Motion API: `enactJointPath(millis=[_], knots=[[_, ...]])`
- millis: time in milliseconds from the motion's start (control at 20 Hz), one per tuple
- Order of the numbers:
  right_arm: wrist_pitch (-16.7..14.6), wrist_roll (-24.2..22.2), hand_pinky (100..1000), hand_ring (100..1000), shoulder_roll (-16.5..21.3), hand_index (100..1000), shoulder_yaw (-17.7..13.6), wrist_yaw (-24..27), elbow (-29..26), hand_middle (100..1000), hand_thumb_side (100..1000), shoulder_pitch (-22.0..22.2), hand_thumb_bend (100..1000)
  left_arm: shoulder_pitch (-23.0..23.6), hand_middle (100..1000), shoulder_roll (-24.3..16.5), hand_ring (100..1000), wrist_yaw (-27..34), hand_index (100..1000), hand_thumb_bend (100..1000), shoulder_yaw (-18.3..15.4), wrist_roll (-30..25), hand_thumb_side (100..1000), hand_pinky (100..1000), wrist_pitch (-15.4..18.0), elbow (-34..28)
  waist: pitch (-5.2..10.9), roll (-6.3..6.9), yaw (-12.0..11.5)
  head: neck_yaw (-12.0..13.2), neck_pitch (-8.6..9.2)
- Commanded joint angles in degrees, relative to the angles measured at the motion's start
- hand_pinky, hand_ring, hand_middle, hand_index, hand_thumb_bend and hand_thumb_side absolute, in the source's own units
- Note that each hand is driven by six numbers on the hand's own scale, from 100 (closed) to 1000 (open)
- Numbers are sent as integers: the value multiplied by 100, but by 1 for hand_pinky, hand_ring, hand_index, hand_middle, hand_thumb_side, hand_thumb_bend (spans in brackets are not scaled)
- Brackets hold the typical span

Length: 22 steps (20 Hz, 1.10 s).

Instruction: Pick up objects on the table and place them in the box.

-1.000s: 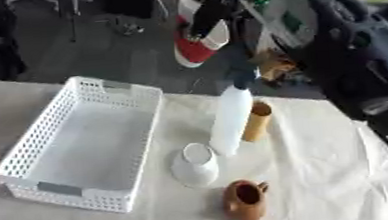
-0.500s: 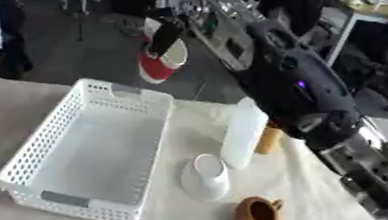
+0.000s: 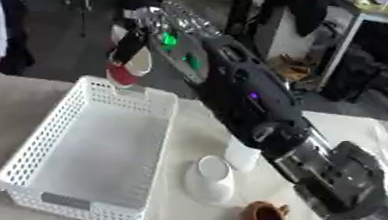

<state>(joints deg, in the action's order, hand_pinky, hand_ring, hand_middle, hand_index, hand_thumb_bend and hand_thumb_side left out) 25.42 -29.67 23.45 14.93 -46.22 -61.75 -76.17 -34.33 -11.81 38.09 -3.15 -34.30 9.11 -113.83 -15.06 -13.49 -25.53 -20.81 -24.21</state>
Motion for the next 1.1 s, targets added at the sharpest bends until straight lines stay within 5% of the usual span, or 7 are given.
enactJointPath(millis=[50, 450, 850, 1050, 1100], knots=[[-100, 515, 100, 367, -149, 426, -228, -341, 208, 343, 263, -176, 100, -183, 730, 72, 767, 83, 787, 100, 58, -52, 928, 971, 8, -76, 63, 98, -92, -327, 172], [-408, 1765, 100, 364, -646, 432, -553, -973, 989, 326, 260, 49, 100, -278, 730, 192, 767, 139, 787, 100, 90, -153, 928, 972, 32, -76, -77, 145, -316, -965, 529], [-501, 2103, 100, 370, -815, 436, -564, -1162, 1265, 331, 260, 174, 100, -289, 731, 213, 767, 148, 787, 100, 90, -210, 924, 972, 69, -76, -133, 208, -282, -1053, 572], [-625, 2092, 173, 483, -849, 519, -482, -1264, 1259, 402, 383, 186, 100, -299, 730, 216, 767, 162, 787, 100, 96, -233, 919, 972, 80, -76, -129, 239, -261, -1054, 517], [-684, 2017, 319, 565, -851, 596, -462, -1294, 1251, 493, 544, 177, 100, -299, 730, 217, 767, 167, 787, 100, 97, -236, 917, 972, 80, -76, -125, 243, -259, -1052, 501]])
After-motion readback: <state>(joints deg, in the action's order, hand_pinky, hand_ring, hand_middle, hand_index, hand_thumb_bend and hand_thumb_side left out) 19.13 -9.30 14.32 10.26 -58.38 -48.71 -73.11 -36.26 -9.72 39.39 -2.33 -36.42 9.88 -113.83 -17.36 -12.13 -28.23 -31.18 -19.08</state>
